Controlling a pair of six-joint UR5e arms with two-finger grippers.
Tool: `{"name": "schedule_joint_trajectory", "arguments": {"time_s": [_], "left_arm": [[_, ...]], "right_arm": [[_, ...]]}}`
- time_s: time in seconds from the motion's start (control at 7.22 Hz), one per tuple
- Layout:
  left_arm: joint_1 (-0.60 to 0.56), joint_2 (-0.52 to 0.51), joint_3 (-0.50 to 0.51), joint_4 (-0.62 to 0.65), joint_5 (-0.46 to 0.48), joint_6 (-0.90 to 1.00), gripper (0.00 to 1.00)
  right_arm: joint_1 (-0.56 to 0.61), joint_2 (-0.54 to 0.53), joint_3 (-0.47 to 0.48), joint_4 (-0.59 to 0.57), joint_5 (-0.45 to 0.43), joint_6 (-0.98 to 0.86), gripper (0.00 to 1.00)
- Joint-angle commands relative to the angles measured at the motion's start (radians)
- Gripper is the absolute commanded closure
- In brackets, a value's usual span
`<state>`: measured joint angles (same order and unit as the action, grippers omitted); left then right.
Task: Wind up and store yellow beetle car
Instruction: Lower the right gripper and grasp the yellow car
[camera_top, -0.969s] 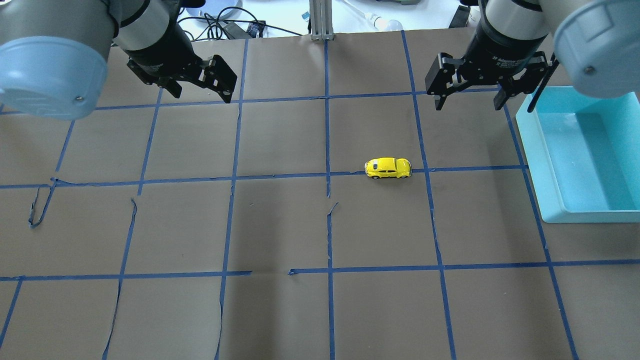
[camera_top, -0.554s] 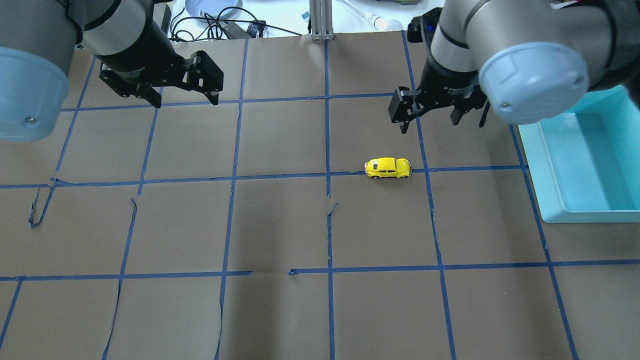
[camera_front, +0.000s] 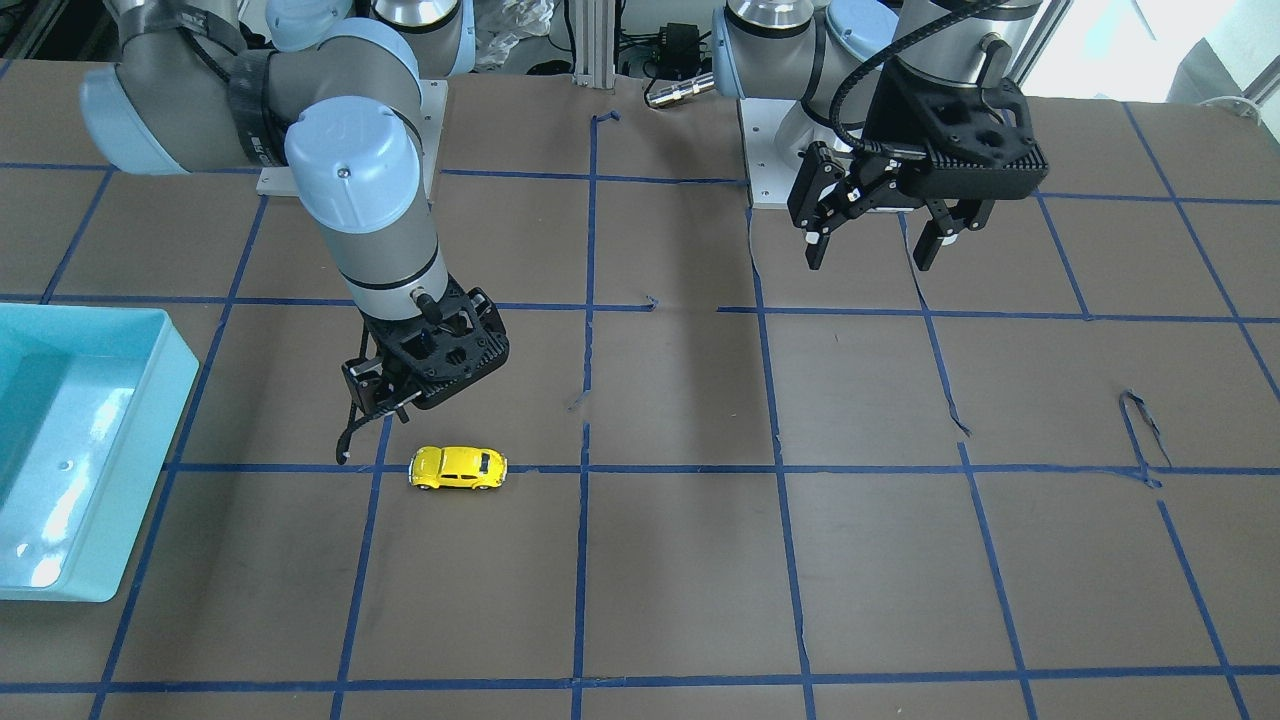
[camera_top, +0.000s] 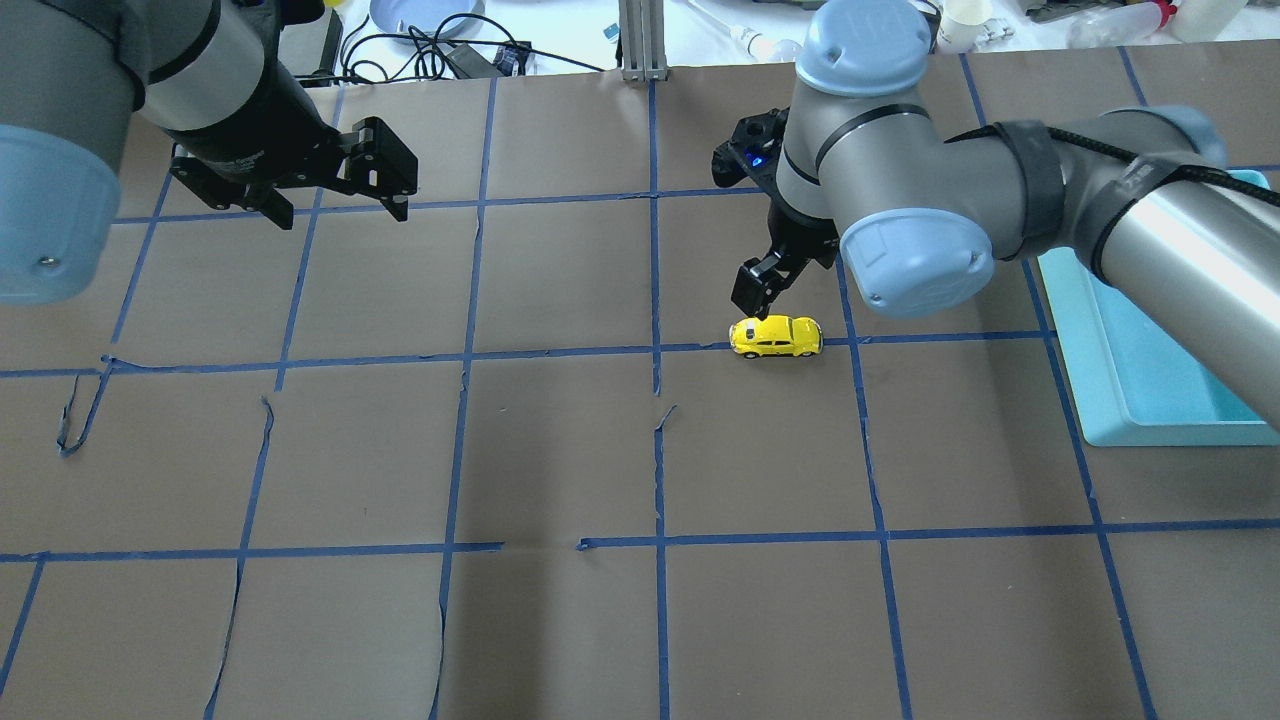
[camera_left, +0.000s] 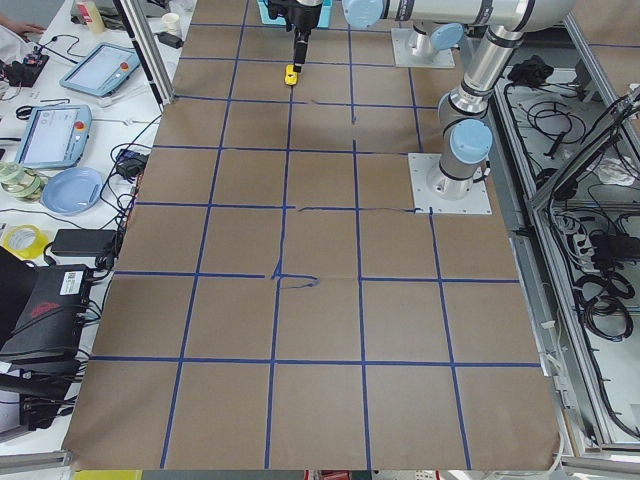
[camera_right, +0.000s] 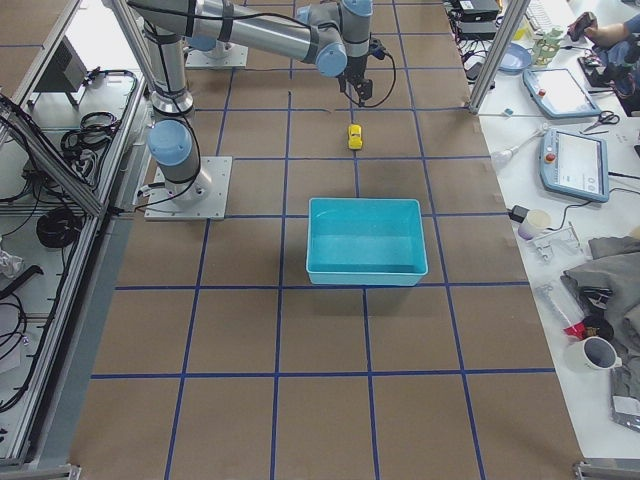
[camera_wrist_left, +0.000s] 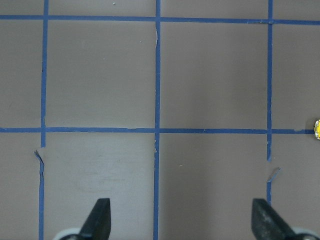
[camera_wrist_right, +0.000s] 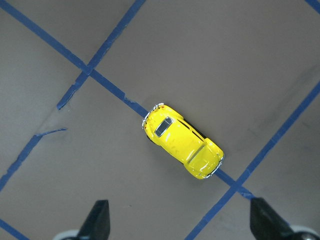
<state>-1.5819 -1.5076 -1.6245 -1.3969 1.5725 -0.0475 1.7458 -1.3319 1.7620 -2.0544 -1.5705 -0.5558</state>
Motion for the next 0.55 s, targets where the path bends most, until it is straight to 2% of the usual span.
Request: {"name": "schedule_joint_trajectory", "arguments": {"time_s": [0.0,0.42], "left_arm": [[0.013,0.009,0.002,0.010,0.006,0.003,0.00],[0.057,0.029,-0.002,0.007,0.021,0.060,0.00]], "right_arm": [[0.001,0.078,0.059,-0.215,0.001,-0.259,0.00],[0.000,0.147,0.048,-0.251,-0.005,-0.643,0.00]]}}
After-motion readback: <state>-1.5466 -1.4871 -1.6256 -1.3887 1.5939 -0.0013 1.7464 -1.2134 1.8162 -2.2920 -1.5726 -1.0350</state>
